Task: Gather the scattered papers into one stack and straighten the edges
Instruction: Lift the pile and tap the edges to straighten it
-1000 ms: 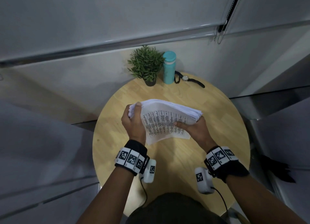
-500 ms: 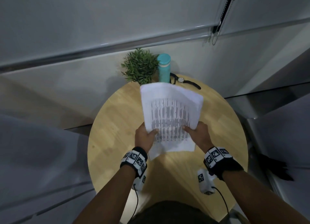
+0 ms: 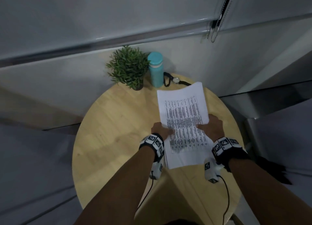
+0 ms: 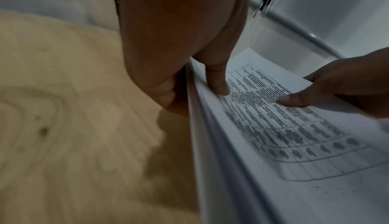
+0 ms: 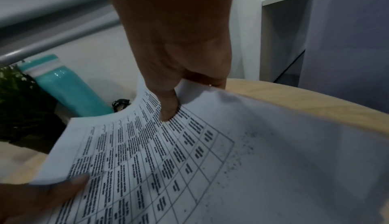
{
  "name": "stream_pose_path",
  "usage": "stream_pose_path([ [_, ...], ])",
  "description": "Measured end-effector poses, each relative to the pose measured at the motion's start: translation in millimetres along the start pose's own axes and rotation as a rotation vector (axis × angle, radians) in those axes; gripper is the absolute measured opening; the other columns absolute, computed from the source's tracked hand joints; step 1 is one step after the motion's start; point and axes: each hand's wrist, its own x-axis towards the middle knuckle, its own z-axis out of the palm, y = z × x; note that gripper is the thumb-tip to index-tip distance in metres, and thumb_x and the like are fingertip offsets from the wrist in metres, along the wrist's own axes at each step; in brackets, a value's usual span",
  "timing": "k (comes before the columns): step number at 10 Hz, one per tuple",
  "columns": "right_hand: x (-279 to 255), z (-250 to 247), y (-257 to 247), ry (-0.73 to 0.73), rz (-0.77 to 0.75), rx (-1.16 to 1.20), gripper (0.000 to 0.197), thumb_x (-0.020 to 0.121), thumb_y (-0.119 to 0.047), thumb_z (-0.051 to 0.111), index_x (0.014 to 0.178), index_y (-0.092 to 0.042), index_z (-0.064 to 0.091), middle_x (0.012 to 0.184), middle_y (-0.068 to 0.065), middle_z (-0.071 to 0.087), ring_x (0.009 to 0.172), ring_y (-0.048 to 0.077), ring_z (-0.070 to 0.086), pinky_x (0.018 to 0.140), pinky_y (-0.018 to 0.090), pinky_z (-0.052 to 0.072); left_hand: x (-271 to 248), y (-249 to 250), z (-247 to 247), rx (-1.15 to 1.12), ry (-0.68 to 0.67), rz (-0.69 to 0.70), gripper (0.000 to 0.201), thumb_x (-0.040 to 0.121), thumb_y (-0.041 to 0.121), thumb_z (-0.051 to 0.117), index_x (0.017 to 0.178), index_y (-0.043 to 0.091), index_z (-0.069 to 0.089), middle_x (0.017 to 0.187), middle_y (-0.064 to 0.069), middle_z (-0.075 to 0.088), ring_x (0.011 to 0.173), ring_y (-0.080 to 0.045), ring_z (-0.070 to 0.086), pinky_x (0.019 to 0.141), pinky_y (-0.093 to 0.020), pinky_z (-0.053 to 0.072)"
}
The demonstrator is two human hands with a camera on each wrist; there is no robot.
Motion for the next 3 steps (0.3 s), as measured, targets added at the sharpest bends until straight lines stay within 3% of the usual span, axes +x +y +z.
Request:
stream_pose_path([
  [1,4.2,3.8,2.1,-0.013,0.049,0.004,0.054,0.077,-0.024,0.079,0.118,0.002,0.055,0.113,0.020,0.067,0.100,0.032,0.066,0.079,0.031,0.050,6.7,-4.2,0.3,0.035,-0.056,-0.024,0.039,0.078,0.041,0.079,0.082,0.010,0.056,0.085,-0.007,0.062,0.086,-0.024,0.059,0.082,-0.035,0.053],
  [2,3.5,5.0,6.6,-0.068,0.135,0.083,0.065,0.081,-0.029,0.075,0.132,-0.003,0.044,0.125,0.021,0.060,0.112,0.033,0.060,0.087,0.032,0.045,8.1,-9.6,-7.8,0.184,-0.148,-0.078,0.064,0.086,0.046,0.068,0.132,0.004,0.055,0.127,-0.014,0.063,0.113,-0.033,0.061,0.096,-0.039,0.051],
  [3,-7.2,0.2,17.8,-0.088,0.181,0.081,0.064,0.082,-0.024,0.072,0.136,-0.006,0.042,0.133,0.019,0.055,0.119,0.034,0.055,0.093,0.033,0.043,-8.8,-12.2,-28.4,0.490,-0.148,0.015,0.046,0.095,0.032,0.055,0.132,0.006,0.054,0.128,-0.017,0.062,0.115,-0.034,0.060,0.096,-0.037,0.050],
])
